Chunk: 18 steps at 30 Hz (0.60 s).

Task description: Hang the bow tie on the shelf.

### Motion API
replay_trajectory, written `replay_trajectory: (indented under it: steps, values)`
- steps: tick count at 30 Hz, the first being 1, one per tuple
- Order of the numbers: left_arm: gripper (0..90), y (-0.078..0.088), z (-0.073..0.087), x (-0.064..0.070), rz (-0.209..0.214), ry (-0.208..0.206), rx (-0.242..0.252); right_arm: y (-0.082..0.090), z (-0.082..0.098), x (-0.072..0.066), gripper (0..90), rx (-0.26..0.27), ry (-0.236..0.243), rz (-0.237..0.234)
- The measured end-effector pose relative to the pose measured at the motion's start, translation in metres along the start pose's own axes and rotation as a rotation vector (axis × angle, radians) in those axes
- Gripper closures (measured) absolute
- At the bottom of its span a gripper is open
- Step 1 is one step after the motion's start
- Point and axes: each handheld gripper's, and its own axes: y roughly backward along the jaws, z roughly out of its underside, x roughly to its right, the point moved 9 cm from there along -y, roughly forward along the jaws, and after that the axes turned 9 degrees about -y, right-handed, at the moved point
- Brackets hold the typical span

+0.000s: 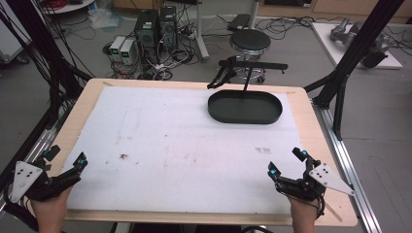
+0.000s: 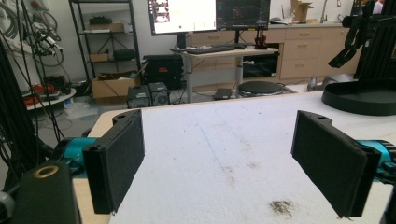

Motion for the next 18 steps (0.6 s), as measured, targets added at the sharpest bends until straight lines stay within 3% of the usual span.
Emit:
replay_trajectory:
  steps: [8, 18]
  values:
    - [17.7, 0.0000, -0.0004, 0.0006, 0.001, 0.000, 0.000, -0.0005, 0.0009, 0.0004, 3.0, -0.003, 0.001, 0.000]
    - [17.7, -0.0004, 0.0002, -0.0003, 0.018, 0.033, -0.002, 0.0003, 0.0011, 0.0032, 3.0, -0.001, 0.005, 0.007]
